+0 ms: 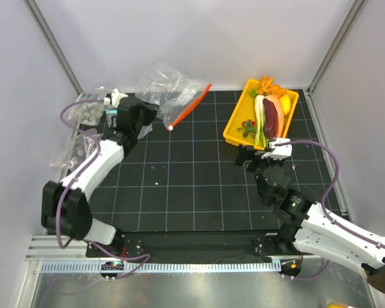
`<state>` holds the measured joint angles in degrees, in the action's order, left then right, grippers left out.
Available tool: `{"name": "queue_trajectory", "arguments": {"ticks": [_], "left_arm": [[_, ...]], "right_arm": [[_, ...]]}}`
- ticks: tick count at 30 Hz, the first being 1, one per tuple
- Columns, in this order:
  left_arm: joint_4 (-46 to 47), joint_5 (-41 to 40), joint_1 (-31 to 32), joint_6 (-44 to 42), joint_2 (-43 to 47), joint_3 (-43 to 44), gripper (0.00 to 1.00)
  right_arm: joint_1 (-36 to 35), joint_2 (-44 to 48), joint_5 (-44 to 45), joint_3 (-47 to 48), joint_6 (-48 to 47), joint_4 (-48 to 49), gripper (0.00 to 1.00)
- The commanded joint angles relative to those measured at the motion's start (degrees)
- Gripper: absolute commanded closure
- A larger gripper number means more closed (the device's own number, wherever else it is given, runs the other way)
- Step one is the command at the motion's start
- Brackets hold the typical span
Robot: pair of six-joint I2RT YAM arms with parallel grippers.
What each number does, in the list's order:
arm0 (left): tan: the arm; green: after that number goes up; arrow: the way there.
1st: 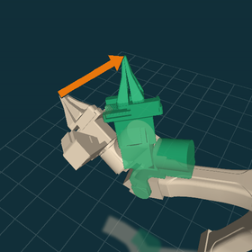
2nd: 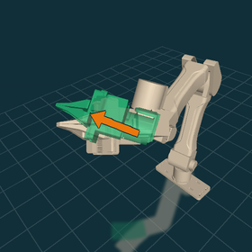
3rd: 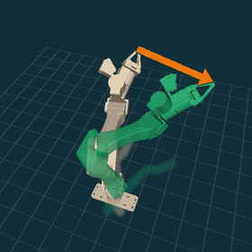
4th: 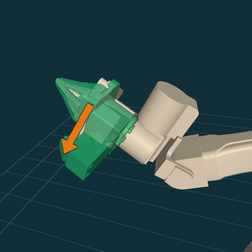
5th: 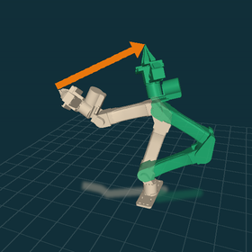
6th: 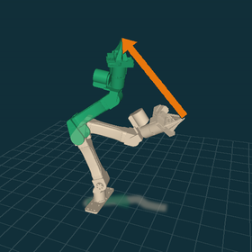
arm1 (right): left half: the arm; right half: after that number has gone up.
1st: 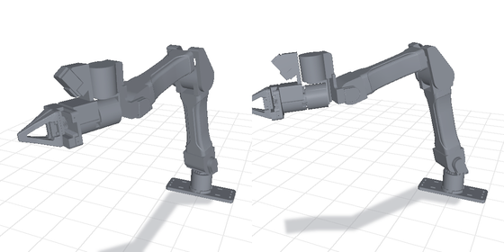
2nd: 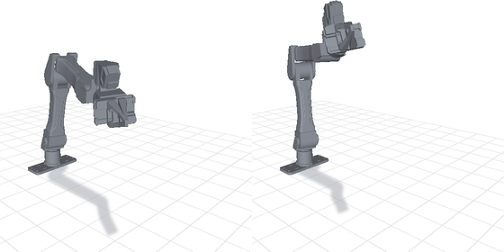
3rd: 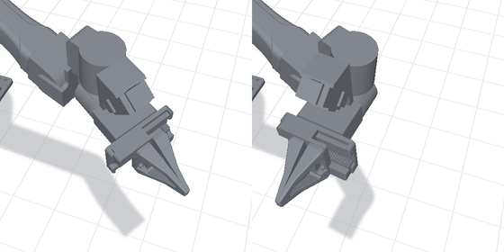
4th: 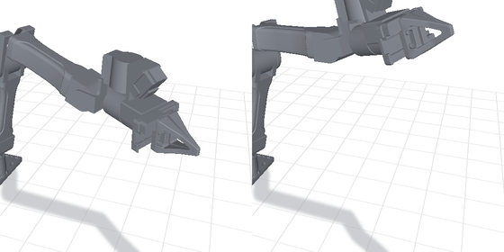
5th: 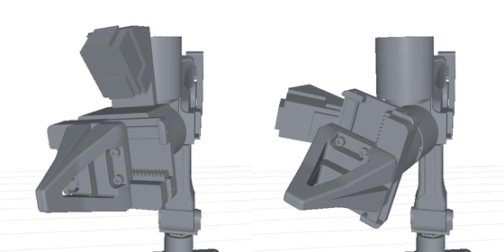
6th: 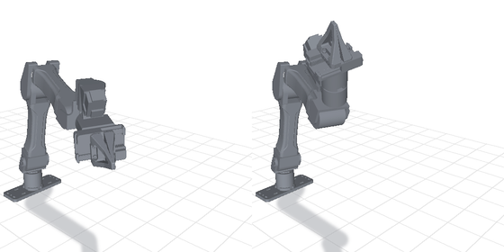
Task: Place the food in the zip-top bag and seal the zipper
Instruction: Pick up the zipper food storage bag at the center of the board, then place the zipper food storage bag at the center of the board.
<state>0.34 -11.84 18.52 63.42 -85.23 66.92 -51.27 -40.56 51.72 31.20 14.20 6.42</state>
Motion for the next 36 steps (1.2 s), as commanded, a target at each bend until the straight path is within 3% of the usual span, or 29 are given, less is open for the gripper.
{"name": "queue_trajectory", "arguments": {"ticks": [1, 3, 5, 12, 15, 19, 26, 27, 29, 30, 32, 33, 34, 35, 36], "left_arm": [[5.9, 5.7, 2.0, 7.9, 8.0, -13.6, 1.00], [14.2, 5.6, 3.2, 12.1, 14.6, -24.4, 1.00], [18.1, 5.1, 4.2, 13.0, 20.9, -29.8, 1.00], [18.6, 3.9, 6.3, 6.5, 30.7, -43.3, 1.00], [21.1, 5.5, 6.5, 7.6, 30.7, -45.9, 1.00], [21.2, 11.2, 7.0, 5.8, 28.6, -42.9, 1.00], [21.1, 11.6, 7.6, 4.3, 23.7, -41.2, 0.99], [21.0, 11.7, 7.6, 3.6, 22.9, -40.8, 0.96], [17.3, 11.5, 8.0, 0.5, 20.3, -36.6, 0.81], [13.8, 11.3, 8.3, -3.2, 19.4, -34.3, 0.60], [5.3, 10.4, 9.2, -6.8, 17.9, -28.7, 0.43], [3.1, 8.8, 9.4, -8.8, 17.9, -27.6, 0.23], [-0.1, 7.9, 9.5, -9.3, 18.0, -26.6, 0.11], [-2.3, 7.2, 9.5, -10.0, 18.3, -25.0, 0.02], [-3.8, 6.6, 9.6, -10.9, 19.1, -24.3, 0.00]], "right_arm": [[0.0, 1.7, 1.6, 1.7, 0.6, 2.2, 0.00], [0.0, 2.5, 2.2, 0.9, 0.0, 2.7, 0.00], [0.1, 3.4, 2.2, 0.4, 0.0, 3.2, 0.01], [0.1, 2.8, -1.3, 0.4, 0.4, 3.5, 0.00], [-0.1, 1.2, -0.9, 1.7, 0.0, 2.1, 0.00], [0.0, -0.7, 0.9, 2.8, 1.0, -0.1, 0.00], [0.0, -4.0, -2.0, 4.1, 1.7, -0.6, 0.01], [0.1, -4.3, -1.6, 4.3, 1.7, -0.8, 0.01], [0.0, -4.3, -1.3, 4.3, 1.8, -1.1, 0.01], [0.0, -4.1, -1.3, 4.2, 1.9, -1.1, 0.01], [0.0, -3.4, -1.7, 4.0, 1.9, -0.9, 0.01], [0.0, -3.2, -1.8, 3.7, 1.9, -0.7, 0.01], [0.0, -3.2, -1.8, 3.5, 1.9, -0.4, 0.01], [0.0, -3.0, -1.8, 3.5, 1.9, -0.4, 0.01], [0.0, -3.0, -1.8, 3.5, 1.9, -0.4, 0.00]]}}
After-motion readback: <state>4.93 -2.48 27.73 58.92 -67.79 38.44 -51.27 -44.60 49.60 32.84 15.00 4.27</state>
